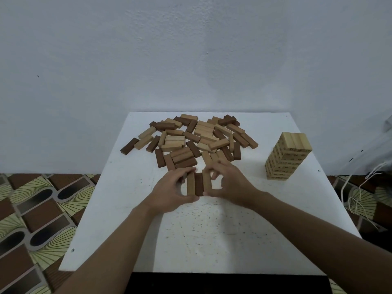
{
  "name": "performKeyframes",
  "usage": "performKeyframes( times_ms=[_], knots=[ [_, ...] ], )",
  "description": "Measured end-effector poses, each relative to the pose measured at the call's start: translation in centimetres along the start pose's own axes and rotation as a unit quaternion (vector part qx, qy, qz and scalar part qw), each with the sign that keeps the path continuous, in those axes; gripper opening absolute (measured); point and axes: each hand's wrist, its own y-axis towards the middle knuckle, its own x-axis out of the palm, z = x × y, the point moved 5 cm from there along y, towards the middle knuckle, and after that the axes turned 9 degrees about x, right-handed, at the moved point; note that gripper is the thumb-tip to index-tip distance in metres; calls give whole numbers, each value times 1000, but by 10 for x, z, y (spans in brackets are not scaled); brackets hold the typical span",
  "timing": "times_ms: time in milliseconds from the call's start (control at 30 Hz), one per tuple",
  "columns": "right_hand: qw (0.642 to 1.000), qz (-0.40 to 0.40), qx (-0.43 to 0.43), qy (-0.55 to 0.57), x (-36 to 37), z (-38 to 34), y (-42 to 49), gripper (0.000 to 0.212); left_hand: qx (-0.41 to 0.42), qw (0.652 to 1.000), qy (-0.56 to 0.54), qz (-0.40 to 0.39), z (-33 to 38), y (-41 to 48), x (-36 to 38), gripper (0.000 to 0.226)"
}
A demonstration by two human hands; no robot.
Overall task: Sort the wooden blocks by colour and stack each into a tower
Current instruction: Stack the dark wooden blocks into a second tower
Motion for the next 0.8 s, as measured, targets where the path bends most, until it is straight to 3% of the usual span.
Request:
performKeyframes(
  times_ms=[100, 267, 467, 633, 800],
  knots=[
    [999, -42, 16, -27, 0, 0, 8, 83, -14, 1000, -4, 2, 1, 1, -1, 80],
    [997, -59, -38, -26, 3, -2, 5, 63, -4, 1000, -1, -6, 2, 1, 0, 76],
    [997, -37, -69, -24, 12, -8, 1, 58, -6, 999, -28, -46, 0, 1, -6, 76],
    [997, -48, -53, -14, 14, -11, 4, 63, 8, 998, -19, -55, 7, 2, -11, 71],
    [997, -66, -34, -10, 15, -16, 13, 53, 41, 995, 50, -76, 12, 9, -20, 67]
  ],
)
